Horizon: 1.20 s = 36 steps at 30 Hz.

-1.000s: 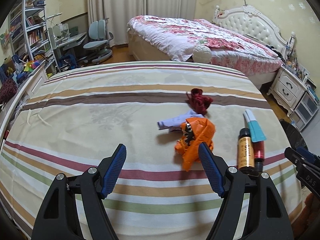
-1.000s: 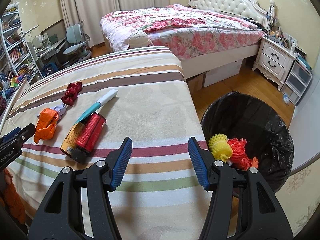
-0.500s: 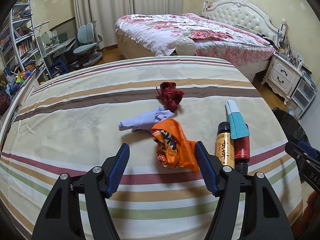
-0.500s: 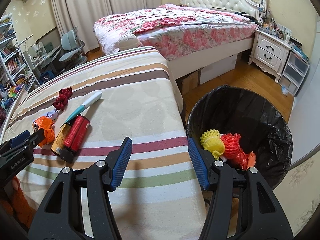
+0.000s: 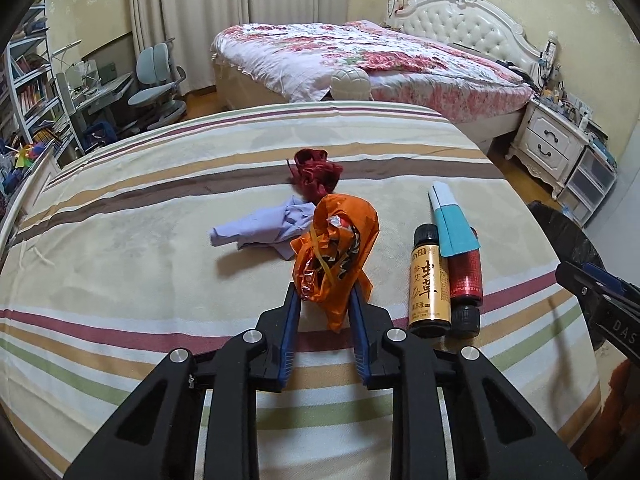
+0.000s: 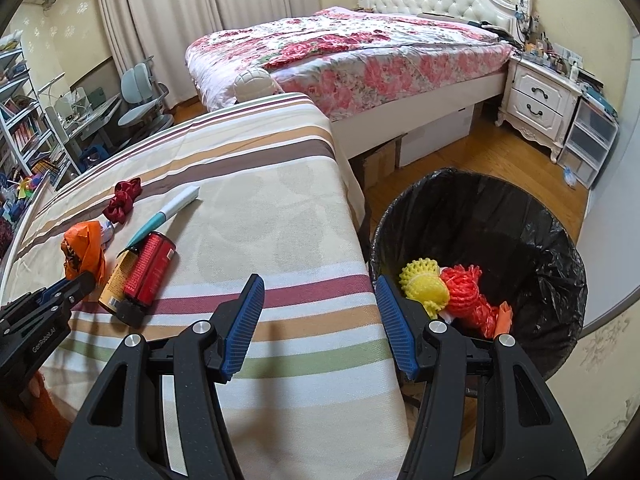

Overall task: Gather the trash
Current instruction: 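Grasp the orange plastic bag with the left gripper, then grasp the teal-and-white marker with the right gripper while the left holds the orange bag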

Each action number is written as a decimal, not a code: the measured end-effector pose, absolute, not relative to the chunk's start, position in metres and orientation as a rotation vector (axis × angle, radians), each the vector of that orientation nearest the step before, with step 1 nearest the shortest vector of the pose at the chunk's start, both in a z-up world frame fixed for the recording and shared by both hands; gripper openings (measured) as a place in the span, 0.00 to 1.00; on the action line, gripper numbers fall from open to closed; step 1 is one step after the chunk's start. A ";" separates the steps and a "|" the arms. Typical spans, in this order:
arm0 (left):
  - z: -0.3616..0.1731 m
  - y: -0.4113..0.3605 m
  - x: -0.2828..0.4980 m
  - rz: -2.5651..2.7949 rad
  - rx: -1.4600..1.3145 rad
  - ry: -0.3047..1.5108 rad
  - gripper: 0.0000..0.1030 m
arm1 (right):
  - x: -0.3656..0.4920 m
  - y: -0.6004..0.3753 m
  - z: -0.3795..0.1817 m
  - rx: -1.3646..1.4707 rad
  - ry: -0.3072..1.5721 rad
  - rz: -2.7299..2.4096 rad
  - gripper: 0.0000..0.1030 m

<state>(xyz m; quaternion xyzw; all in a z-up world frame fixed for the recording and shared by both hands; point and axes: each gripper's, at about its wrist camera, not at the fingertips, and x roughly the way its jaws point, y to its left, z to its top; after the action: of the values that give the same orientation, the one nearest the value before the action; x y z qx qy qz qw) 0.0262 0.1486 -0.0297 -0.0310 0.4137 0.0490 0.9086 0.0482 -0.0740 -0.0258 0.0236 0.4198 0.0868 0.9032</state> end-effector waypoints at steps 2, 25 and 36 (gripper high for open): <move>-0.026 0.153 0.022 0.107 -0.067 0.841 0.24 | 0.048 -0.069 -0.024 0.041 0.865 0.187 0.55; -0.024 0.261 0.018 0.311 -0.125 0.820 0.24 | 0.083 0.027 -0.011 -0.044 0.882 0.322 0.55; -0.030 0.284 0.028 0.309 -0.161 0.830 0.24 | 0.104 0.051 -0.027 -0.057 0.969 0.305 0.51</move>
<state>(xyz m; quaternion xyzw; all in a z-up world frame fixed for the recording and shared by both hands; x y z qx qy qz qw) 0.0278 0.2844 -0.0302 -0.0777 0.4010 0.1495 0.9004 0.1044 0.0514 -0.0272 -0.0273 0.4639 0.1461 0.8733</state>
